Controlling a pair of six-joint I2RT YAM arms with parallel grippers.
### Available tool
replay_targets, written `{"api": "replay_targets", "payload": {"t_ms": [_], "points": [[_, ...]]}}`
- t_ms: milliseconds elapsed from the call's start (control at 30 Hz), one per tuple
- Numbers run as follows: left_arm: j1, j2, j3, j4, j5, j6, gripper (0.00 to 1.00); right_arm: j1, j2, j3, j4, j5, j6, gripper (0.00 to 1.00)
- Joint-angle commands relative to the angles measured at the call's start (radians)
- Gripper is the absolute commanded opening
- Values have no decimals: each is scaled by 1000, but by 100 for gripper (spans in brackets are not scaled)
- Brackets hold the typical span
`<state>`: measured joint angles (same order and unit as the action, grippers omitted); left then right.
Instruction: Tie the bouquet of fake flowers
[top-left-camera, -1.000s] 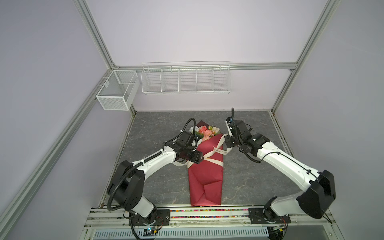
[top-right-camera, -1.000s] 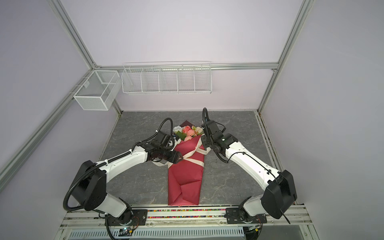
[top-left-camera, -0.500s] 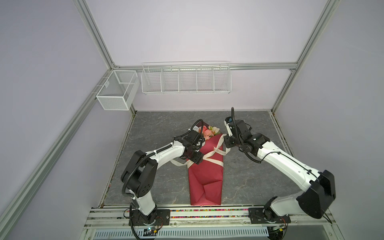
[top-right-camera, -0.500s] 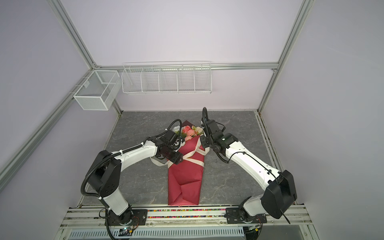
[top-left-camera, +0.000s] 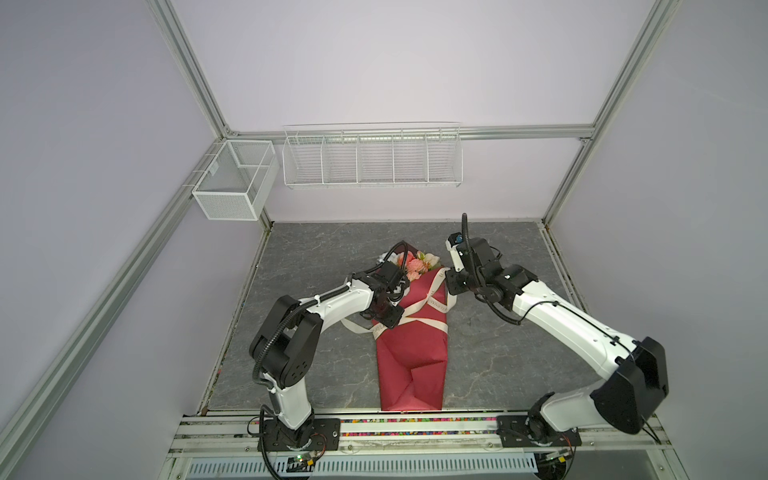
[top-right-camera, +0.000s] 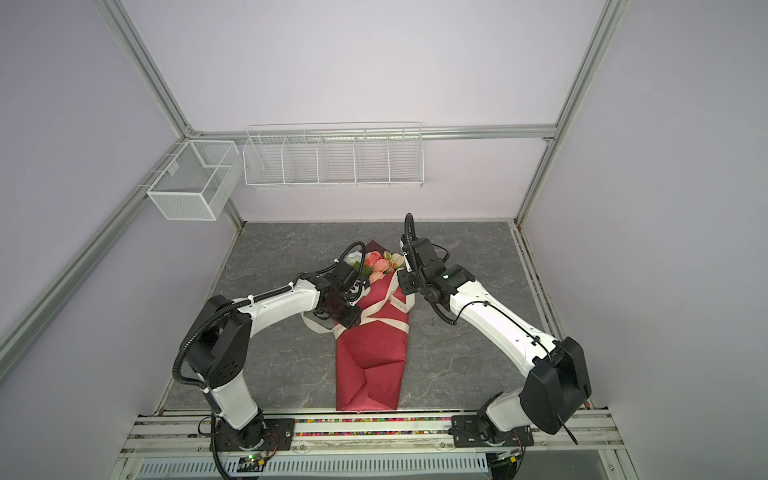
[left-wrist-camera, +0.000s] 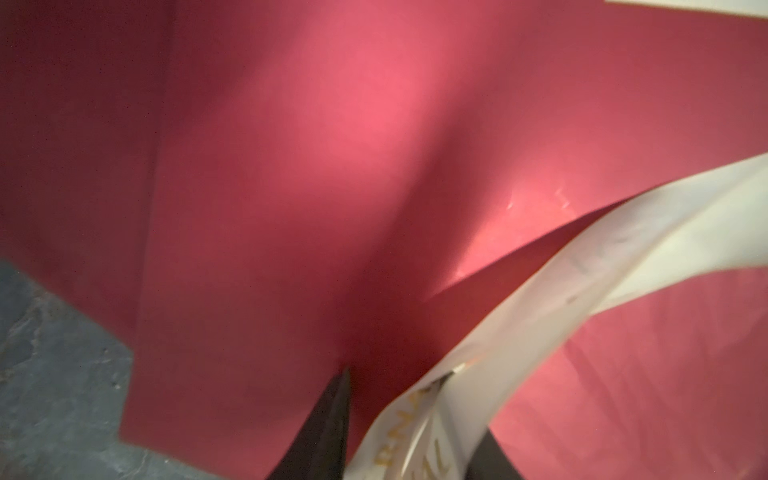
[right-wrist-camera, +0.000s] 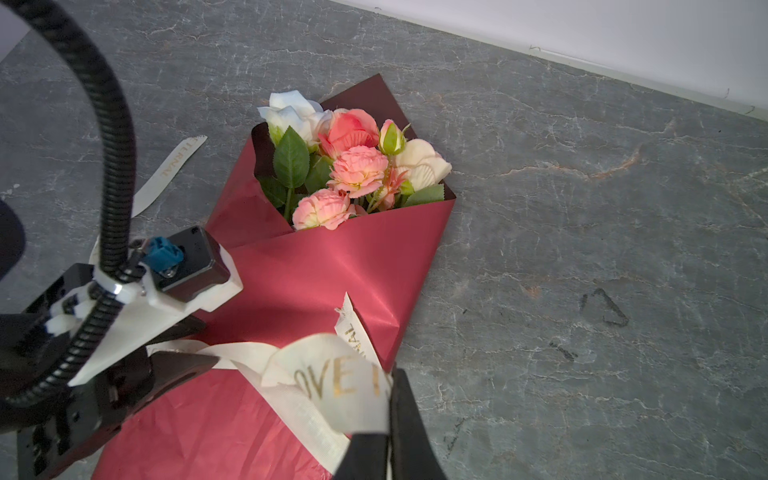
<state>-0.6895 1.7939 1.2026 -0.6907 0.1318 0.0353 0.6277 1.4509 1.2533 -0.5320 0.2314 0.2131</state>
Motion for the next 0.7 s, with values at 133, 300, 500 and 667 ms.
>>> {"api": "replay_targets", "payload": {"t_ms": [133,300,500,667], "points": [[-1,-53,3,-19,14,-20,8,-15,35,12,44,-102,52,8],[-1,-106,-35,2,35,-44,0,-21,61,19,90,-177,83,9],[-1,-156,-85,36,56,-70,0,-26,116,48,98,-225,104,9],[0,-210,-132,83,61,-105,0,-34,147,39,135,-270,129,9]]}}
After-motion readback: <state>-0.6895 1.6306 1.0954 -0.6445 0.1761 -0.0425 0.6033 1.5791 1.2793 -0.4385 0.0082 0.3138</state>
